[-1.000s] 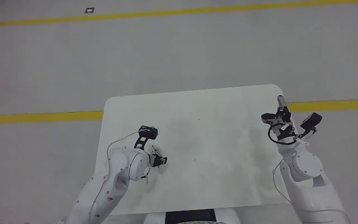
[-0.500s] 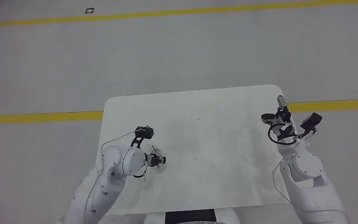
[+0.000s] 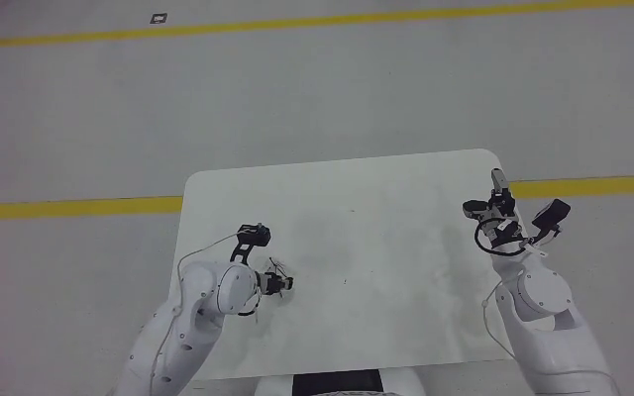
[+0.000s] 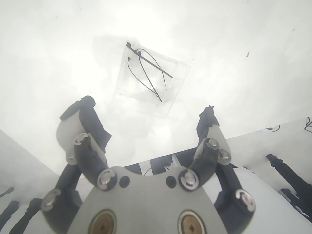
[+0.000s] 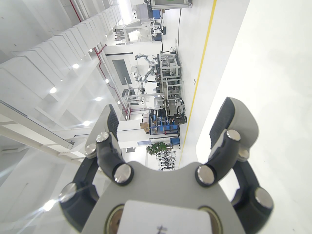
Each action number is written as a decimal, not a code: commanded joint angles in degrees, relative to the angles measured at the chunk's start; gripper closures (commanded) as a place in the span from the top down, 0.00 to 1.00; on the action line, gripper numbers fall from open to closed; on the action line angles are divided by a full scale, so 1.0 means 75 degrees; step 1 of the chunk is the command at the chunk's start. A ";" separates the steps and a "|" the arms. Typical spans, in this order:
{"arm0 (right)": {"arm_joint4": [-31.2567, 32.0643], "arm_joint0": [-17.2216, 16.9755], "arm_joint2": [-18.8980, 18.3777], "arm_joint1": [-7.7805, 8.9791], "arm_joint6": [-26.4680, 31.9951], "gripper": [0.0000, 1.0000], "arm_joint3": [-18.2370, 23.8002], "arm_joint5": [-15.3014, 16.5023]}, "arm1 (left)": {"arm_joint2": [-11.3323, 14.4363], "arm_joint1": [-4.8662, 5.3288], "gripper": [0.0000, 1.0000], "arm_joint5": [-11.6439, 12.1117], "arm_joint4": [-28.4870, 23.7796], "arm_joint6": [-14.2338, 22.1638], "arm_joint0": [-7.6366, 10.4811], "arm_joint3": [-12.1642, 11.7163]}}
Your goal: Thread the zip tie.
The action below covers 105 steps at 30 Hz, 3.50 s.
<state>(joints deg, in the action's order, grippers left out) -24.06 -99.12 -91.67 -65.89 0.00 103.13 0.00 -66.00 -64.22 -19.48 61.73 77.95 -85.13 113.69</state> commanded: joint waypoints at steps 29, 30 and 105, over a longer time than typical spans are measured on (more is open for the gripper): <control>0.0000 0.0000 0.0000 0.0000 0.0000 1.00 0.0000 0.0000 | 0.0042 -0.0141 0.20 0.0000 -0.0669 0.0180 0.0398 -0.0699; 0.0000 0.0000 0.0000 0.0000 0.0000 1.00 0.0000 0.0000 | 0.0068 -0.0151 0.20 0.0000 -0.0682 0.0140 0.0428 -0.0762; 0.0000 0.0000 0.0000 0.0000 0.0000 1.00 0.0000 0.0000 | -0.0078 -0.1533 0.16 0.0000 0.0367 -0.0147 0.0920 -0.2876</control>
<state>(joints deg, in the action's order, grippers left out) -24.06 -99.12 -91.67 -65.89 0.00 103.13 0.00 -66.48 -75.68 -19.48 64.36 76.80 -78.14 91.91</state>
